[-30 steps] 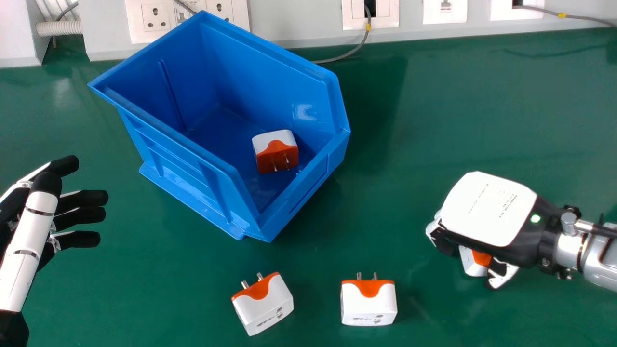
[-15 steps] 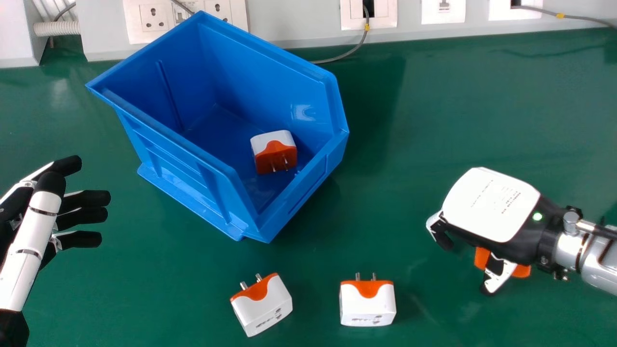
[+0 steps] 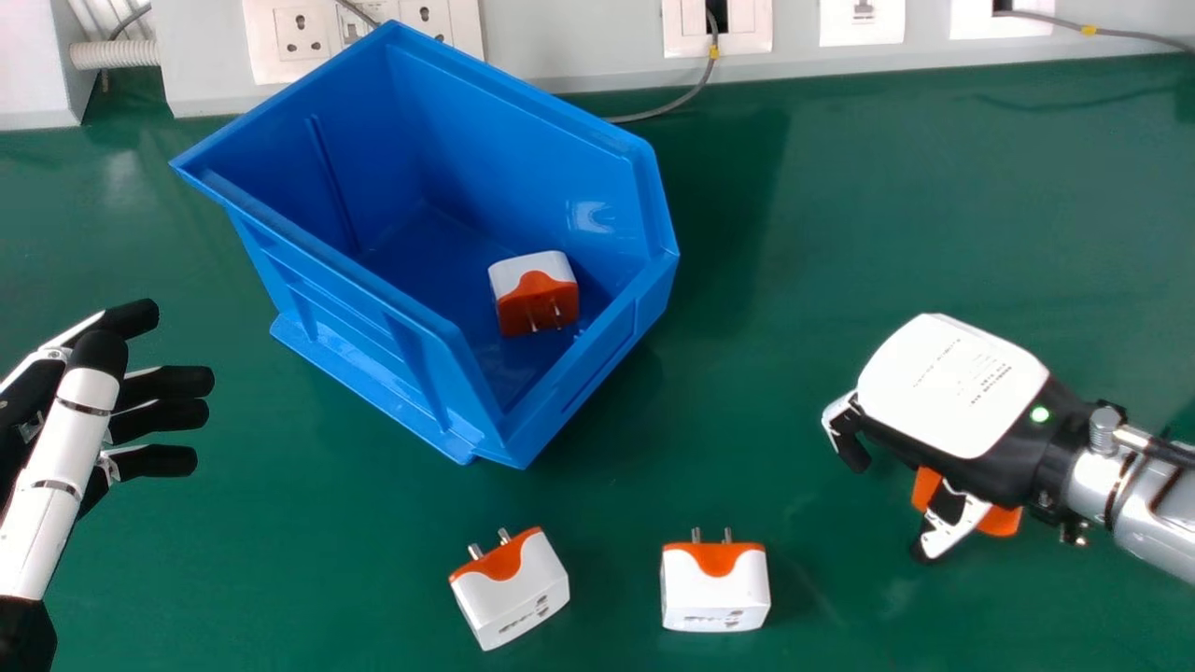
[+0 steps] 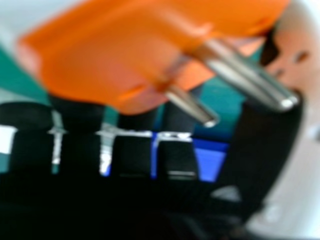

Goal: Pick all objects and put in blue box

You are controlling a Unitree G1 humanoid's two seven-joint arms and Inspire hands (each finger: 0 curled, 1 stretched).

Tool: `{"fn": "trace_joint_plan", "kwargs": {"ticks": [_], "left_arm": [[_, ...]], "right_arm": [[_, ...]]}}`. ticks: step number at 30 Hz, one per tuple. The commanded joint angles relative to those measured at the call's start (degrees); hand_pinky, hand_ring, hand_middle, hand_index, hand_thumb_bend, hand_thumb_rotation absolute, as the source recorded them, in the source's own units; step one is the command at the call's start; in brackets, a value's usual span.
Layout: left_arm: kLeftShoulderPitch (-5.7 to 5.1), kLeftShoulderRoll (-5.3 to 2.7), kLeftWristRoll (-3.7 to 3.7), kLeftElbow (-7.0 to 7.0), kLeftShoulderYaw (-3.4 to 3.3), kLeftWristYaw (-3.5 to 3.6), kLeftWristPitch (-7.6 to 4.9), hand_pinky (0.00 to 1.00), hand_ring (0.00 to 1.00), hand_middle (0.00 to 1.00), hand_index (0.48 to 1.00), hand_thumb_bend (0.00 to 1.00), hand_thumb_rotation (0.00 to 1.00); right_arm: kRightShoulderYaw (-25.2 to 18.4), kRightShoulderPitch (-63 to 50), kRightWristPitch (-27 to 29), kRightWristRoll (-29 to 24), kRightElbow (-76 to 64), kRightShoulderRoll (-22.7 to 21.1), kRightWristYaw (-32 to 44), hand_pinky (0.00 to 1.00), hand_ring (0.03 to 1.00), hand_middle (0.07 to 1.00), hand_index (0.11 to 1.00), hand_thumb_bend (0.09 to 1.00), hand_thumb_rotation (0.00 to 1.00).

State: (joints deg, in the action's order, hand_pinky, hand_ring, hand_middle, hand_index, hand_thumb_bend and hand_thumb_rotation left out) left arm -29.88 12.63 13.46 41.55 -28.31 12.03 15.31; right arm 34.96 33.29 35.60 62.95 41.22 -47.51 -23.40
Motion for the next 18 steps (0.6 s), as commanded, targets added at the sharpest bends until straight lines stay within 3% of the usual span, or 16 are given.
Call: {"fn": "trace_joint_plan", "kwargs": {"ticks": [1, 11, 18], "left_arm": [[-0.01, 0.63, -0.22, 0.51, -0.44, -0.04, -0.66, 0.61, 0.68, 0.69, 0.822, 0.47, 0.87], [0.49, 0.46, -0.49, -0.82, -0.03, 0.09, -1.53, 0.61, 0.68, 0.69, 0.822, 0.46, 0.87], [1.32, 0.22, -0.93, -2.06, 0.88, -0.09, -2.38, 0.61, 0.68, 0.69, 0.822, 0.46, 0.87]], "right_arm": [[-1.8, -0.4, -1.1, -1.7, -1.7, -0.4, 0.4, 0.07, 0.104, 0.162, 0.469, 0.494, 0.15], [-6.8, -5.6, -8.8, -6.0, -6.3, 1.3, 3.9, 0.08, 0.118, 0.171, 0.469, 0.492, 0.15], [-10.5, -7.6, -13.7, -9.6, -10.6, 2.7, 8.7, 0.10, 0.137, 0.194, 0.469, 0.491, 0.15]]}}
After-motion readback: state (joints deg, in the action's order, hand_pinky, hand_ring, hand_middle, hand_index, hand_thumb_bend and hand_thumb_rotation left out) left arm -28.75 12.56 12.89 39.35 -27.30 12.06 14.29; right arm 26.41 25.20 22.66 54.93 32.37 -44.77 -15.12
